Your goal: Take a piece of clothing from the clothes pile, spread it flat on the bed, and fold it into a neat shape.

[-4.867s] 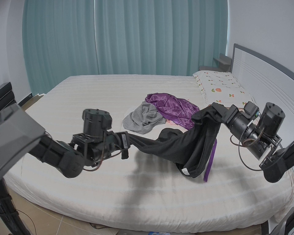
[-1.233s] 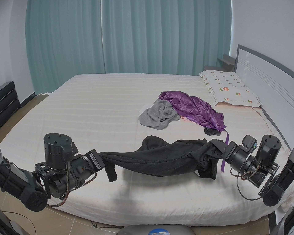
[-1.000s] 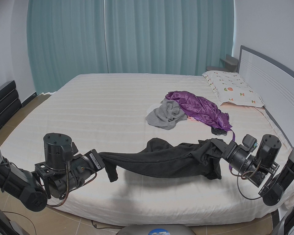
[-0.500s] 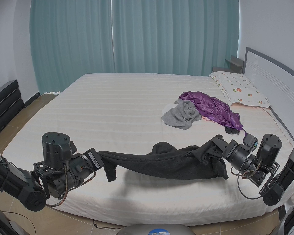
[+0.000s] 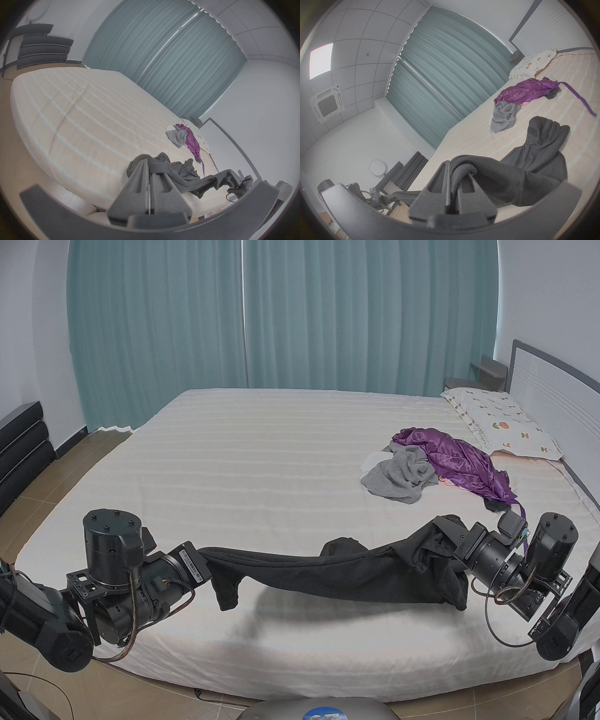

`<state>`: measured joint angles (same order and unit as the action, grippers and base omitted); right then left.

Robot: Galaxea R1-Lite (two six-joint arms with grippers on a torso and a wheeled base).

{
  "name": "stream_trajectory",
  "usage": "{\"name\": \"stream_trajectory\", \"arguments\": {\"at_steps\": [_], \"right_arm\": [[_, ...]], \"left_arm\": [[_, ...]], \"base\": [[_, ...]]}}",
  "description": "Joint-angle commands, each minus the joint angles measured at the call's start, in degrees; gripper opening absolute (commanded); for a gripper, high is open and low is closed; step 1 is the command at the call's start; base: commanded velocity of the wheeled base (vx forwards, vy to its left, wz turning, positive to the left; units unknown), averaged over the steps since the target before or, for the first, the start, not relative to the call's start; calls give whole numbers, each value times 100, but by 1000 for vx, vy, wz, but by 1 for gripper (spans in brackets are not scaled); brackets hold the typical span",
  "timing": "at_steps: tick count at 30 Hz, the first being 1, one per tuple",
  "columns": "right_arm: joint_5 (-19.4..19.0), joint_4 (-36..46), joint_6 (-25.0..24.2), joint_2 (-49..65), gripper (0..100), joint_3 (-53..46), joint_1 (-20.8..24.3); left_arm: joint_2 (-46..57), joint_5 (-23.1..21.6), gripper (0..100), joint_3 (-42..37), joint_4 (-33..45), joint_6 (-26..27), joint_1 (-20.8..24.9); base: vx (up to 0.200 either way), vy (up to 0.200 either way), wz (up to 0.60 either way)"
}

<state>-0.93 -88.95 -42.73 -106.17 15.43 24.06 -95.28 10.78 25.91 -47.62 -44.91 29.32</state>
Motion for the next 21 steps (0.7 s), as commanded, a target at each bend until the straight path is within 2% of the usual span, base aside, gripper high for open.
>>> {"name": "stream_trajectory", "arguments": {"at_steps": [1,16,21], "right_arm": [[-4,-43,1,-27,0,-5,2],[-13,-43,1,-18,0,-5,11],[-13,-43,1,8,0,-58,98]], "left_arm": [[1,3,0,2,7,9,-5],[-17,-5,0,2,-11,9,-23],[18,21,0,2,-11,26,-23]], "base": [[0,200,0],[0,200,0],[0,0,0]]}}
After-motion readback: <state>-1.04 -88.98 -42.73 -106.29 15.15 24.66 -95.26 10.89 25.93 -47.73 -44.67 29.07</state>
